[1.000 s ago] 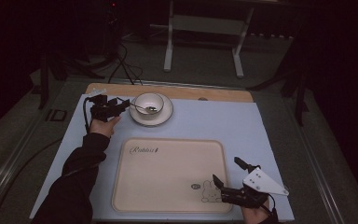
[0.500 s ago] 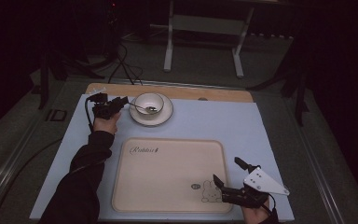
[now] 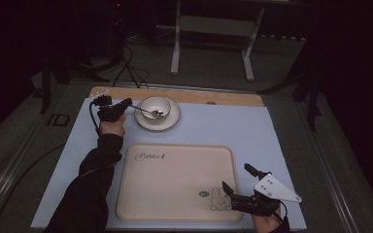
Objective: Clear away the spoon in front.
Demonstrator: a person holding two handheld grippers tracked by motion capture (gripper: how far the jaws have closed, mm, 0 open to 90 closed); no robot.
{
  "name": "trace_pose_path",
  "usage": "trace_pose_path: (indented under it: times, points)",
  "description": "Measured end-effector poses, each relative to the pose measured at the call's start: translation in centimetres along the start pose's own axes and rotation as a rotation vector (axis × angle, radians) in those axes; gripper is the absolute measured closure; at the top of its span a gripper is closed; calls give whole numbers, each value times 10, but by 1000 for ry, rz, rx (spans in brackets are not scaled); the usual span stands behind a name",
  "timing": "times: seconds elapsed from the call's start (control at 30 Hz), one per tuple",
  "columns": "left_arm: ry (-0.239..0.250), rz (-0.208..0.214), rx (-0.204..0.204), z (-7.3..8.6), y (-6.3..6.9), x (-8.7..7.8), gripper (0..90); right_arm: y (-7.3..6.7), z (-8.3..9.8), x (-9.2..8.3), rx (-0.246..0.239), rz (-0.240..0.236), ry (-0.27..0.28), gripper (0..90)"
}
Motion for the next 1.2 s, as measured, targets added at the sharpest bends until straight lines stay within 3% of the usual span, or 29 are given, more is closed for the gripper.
trace_pose_path:
  times: [0.23,0.27,0.3,0.37,0.67,0.93,1.2]
  points:
    - [11,37,20,-1,8,-1,890,-1,0,0,0,-3,-3,108]
    - [12,38,49,-2,12,-2,891,0,0,1,1,-3,-2,109]
    - [12,38,49,-2,12,-2,892,0,0,1,1,-3,-2,108]
    - [9,43,88,-3,19,-3,893,0,0,1,1,-3,-2,109]
    - [6,49,108,-10,25,-7,896,0,0,0,4,0,-1,109]
    - [28,57,126,-31,32,-26,897,1,0,1,5,4,-1,109]
    - [9,74,180,-46,47,-45,898,1,0,0,2,6,-1,109]
Point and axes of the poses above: each handheld gripper's, and its own axes: x roughly forward along the jaws, z roughly out of its underside, y roughly to its right, the point moved 6 cm from there along x, roughly forward along the jaws, and after that the axes turned 4 degrees about -y, right-handed, at the moved point
